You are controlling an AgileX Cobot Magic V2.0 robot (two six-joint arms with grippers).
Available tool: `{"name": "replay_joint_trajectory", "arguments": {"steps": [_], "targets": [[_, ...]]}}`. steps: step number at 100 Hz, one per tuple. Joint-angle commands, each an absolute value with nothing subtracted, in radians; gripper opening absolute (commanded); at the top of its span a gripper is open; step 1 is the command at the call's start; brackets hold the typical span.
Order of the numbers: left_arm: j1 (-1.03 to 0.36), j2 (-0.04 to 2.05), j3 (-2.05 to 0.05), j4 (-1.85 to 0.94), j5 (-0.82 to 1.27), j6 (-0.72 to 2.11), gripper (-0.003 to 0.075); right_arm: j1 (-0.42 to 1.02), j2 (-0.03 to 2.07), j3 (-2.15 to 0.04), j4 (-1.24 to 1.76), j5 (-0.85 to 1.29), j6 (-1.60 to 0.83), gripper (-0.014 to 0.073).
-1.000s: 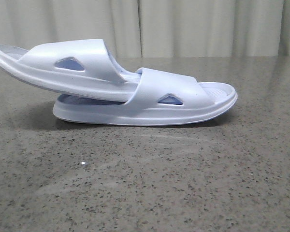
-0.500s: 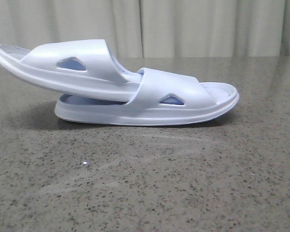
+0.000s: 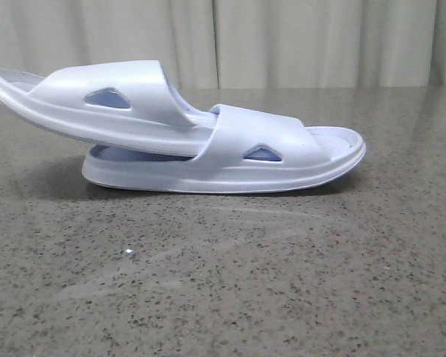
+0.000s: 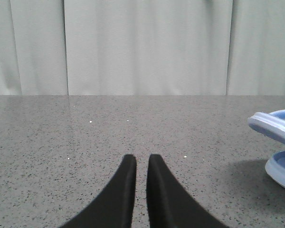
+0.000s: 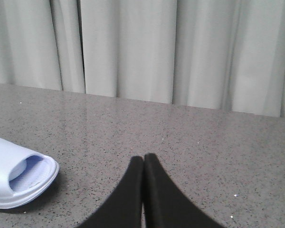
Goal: Insert blue slippers together front up
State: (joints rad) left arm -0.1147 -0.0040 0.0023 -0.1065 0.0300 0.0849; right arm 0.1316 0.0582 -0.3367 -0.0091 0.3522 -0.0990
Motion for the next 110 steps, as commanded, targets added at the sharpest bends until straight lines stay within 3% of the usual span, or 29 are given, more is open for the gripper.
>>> {"name": "replay_joint_trajectory", "arguments": {"steps": [1, 63, 110], "targets": [[-0.119, -0.033, 0.01, -0.119, -0.056, 0.075, 0.0016, 0.125, 0.069, -0.36, -0.014, 0.276, -0.111, -0.0107], [-0.119, -0.033, 0.01, -0.119, -0.056, 0.075, 0.0016, 0.125, 0.069, -0.331, -0.046, 0.272, -0.111, -0.0107], [-0.119, -0.033, 0.01, -0.119, -0.056, 0.075, 0.0016, 0.037, 0.043, -0.04, -0.048, 0.0, -0.033, -0.0107]]}}
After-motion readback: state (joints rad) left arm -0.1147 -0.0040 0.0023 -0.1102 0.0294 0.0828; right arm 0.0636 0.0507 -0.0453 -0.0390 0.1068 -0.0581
